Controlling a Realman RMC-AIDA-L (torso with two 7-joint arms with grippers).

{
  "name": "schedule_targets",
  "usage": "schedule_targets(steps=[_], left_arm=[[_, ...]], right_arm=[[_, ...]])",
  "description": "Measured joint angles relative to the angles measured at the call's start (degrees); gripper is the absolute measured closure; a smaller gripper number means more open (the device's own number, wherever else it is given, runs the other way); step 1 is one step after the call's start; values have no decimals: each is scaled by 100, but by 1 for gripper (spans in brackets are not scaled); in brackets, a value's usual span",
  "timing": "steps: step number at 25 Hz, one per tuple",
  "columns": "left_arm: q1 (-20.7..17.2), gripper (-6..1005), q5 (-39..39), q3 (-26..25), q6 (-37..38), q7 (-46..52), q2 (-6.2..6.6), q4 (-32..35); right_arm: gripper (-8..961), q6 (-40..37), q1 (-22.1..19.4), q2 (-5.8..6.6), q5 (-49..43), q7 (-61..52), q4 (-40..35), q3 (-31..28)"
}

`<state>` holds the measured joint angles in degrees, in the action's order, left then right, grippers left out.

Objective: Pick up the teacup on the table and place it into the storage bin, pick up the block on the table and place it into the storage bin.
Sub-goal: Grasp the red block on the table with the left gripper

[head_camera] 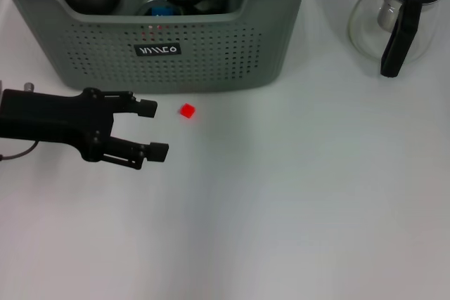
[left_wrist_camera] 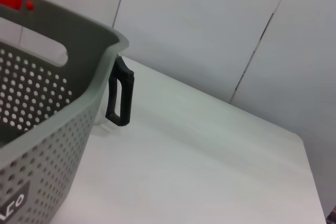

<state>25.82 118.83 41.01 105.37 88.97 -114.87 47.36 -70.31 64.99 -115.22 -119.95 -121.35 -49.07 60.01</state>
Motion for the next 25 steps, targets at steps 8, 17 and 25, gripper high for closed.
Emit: schedule_targets(steps=[8, 17, 25], left_arm=[[125, 48, -3, -10, 51, -12, 1, 93], [537, 47, 538, 435, -544, -50, -75, 222], [997, 47, 1825, 861, -1332, 262, -655, 753]], right_arm=[[65, -2057, -1316, -201, 1154, 861, -1733, -64], [14, -3172, -3212, -297, 1320, 1432, -1826, -36], [27, -3445, -3794, -333, 1320, 1472, -1465, -488]])
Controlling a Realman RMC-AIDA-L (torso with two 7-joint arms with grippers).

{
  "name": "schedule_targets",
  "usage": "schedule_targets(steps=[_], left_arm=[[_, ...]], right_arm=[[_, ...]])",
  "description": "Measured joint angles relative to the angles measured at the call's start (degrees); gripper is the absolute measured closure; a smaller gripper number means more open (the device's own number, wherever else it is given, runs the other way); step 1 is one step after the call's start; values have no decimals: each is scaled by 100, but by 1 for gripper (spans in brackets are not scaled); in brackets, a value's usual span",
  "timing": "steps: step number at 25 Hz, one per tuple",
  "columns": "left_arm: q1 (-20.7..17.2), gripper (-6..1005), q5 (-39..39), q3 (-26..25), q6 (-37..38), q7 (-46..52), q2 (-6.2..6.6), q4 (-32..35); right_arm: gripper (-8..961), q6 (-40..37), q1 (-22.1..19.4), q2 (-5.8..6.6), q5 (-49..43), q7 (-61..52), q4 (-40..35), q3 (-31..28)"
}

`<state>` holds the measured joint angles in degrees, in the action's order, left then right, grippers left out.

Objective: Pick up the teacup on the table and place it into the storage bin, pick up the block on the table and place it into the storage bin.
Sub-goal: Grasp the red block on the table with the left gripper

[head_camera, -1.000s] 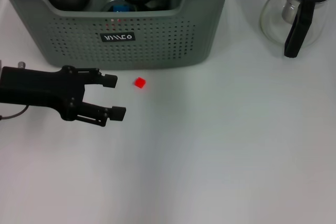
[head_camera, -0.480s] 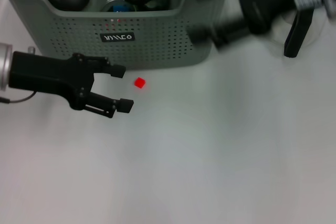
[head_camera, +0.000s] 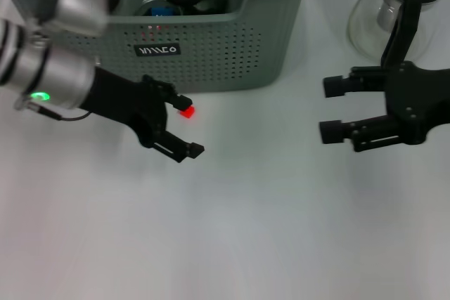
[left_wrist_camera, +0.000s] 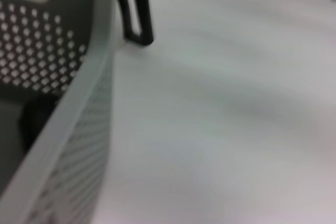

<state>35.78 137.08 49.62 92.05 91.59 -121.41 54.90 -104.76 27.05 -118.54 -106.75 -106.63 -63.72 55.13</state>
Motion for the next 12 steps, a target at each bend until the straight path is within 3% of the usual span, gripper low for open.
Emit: schedule_targets(steps=[4, 6, 12], left_arm=[[38, 47, 490, 137, -377, 237, -221, 241], [40, 48, 575, 156, -495, 280, -268, 273], [7, 48, 619, 466, -921, 654, -278, 256]], right_arm=[[29, -119, -40, -20, -7, 3, 39, -276], [29, -128, -49, -31, -22, 5, 58, -324], [29, -100, 33, 1, -30, 7, 221, -341]])
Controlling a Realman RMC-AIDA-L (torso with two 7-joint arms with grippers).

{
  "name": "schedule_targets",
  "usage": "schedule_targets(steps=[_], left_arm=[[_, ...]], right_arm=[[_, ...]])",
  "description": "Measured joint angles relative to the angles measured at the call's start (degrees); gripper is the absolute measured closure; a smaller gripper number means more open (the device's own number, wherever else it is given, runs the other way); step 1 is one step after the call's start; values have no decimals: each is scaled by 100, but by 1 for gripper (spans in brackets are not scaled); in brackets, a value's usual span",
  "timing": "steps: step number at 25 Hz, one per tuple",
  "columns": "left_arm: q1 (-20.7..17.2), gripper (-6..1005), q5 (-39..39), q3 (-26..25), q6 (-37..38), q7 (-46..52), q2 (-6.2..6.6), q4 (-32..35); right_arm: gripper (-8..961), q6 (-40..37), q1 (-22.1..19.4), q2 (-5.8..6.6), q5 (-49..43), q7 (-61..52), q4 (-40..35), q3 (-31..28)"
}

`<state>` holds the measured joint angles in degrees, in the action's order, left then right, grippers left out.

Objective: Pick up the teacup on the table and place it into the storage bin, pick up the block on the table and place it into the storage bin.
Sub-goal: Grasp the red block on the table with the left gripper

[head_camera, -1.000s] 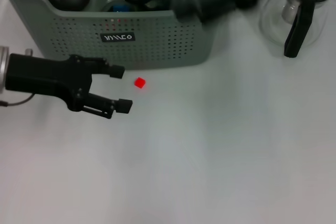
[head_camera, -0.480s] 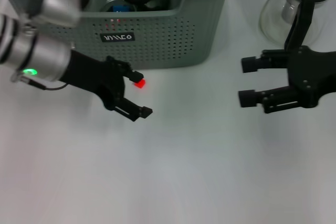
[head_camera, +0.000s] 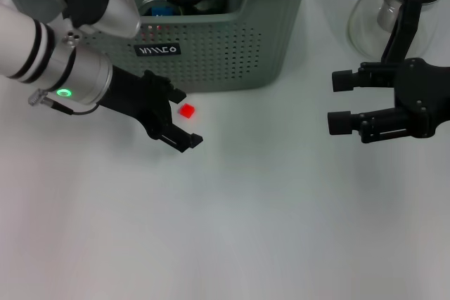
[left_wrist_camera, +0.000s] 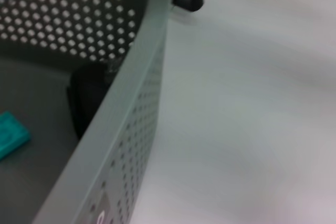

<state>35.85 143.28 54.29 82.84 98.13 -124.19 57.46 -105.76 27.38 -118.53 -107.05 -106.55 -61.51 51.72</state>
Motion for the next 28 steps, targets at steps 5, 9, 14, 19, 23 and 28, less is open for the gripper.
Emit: schedule_targets(steps=[5, 9, 14, 19, 23, 28], left_arm=[[-41, 48, 57, 368, -315, 328, -7, -47], [-44, 48, 64, 507, -443, 461, -12, -96], [-50, 48, 84, 730, -667, 678, -14, -128], [-67, 48, 142, 933, -784, 815, -13, -140], [-76, 47, 212, 1031, -840, 830, -14, -140], [-80, 47, 220, 1066, -939, 908, -17, -139]], right_arm=[[30, 29, 53, 34, -1, 51, 123, -3], [30, 34, 55, 37, -1, 53, 125, -15], [30, 24, 56, 44, -1, 80, 161, -25], [30, -35, 80, 109, -131, 184, 297, 11], [30, -79, 167, 186, -207, 219, 586, -19], [30, -89, 187, 202, -210, 237, 649, -26]])
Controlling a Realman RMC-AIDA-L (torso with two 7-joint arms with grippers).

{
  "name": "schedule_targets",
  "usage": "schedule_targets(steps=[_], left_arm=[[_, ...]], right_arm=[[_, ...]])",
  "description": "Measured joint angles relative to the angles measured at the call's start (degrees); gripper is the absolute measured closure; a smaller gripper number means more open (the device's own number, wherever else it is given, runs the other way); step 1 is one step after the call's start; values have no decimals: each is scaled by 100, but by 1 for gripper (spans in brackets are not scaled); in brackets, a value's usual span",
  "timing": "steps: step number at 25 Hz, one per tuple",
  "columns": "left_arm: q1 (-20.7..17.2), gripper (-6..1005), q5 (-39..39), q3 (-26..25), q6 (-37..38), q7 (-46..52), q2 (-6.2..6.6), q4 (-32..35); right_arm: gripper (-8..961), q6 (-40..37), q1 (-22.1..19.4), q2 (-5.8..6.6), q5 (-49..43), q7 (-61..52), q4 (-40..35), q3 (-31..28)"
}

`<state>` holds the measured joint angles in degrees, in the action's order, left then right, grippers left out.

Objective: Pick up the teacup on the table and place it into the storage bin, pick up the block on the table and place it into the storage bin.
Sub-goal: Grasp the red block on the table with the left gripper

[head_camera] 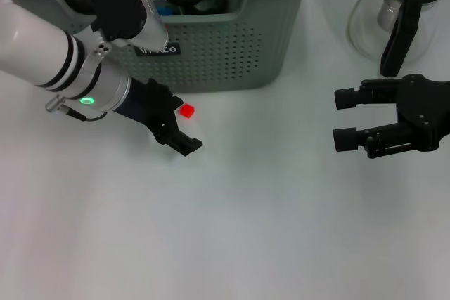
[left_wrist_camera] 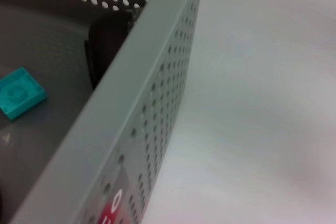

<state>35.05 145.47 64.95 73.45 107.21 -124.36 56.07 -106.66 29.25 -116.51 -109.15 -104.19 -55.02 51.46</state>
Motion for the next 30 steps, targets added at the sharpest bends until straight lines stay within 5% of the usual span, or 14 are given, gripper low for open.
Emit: schedule_targets(steps=[19, 30], left_arm=[[-6, 47, -15, 404, -314, 211, -9, -49], [21, 48, -136, 671, 294, 191, -9, 84]], right_arm=[[31, 14, -8, -3, -1, 63, 62, 4], [32, -3, -25, -3, -1, 67, 62, -5]])
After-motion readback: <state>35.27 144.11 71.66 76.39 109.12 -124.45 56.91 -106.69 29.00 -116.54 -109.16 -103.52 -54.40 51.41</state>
